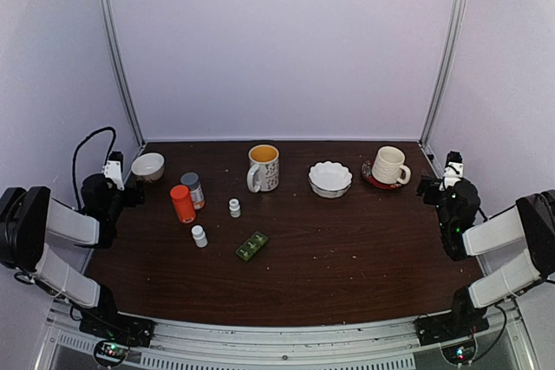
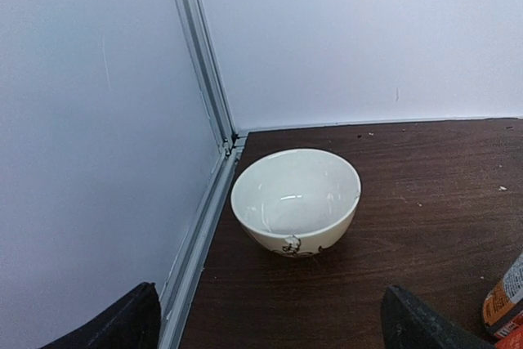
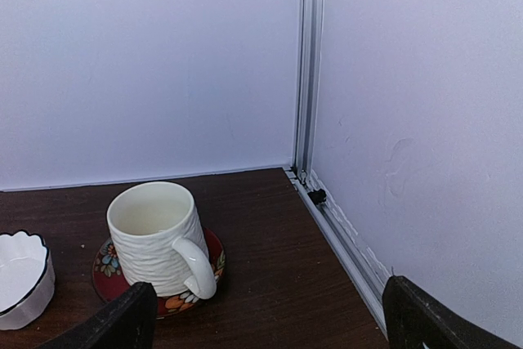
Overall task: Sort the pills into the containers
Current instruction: Reset both arms
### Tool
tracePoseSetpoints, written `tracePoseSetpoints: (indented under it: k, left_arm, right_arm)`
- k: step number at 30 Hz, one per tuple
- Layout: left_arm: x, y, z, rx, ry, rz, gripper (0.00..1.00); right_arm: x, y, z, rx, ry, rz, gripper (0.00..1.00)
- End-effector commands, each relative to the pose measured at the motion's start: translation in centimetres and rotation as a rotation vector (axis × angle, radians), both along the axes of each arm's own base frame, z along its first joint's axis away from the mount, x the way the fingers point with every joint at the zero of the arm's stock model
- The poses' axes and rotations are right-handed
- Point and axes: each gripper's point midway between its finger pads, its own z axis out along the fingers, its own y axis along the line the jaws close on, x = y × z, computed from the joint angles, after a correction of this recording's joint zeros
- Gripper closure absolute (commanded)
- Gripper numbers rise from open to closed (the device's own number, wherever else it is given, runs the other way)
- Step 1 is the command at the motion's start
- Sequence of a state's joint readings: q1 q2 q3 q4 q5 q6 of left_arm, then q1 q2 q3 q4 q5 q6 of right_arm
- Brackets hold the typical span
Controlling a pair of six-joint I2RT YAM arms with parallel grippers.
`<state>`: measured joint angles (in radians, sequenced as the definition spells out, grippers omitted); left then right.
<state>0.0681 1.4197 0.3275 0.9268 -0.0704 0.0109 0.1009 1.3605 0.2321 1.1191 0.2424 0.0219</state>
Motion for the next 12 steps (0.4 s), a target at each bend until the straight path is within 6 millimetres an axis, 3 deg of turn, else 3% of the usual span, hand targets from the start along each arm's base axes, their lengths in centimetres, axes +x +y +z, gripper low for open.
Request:
tracePoseSetpoints:
  k: [1,12]
  left_arm:
    - [0.59,-0.58,1.82,0.019,-0.068,-0.032,0.02]
    - [0.60,-0.58,1.75,0.020,-0.064,-0.032,0.02]
  right_arm:
    - [0.26,0.33,0.68,-0.006,-0.021,0.013,0.00]
    - [0.24,0.33,0.67,-0.005,-0.021,0.013,0.00]
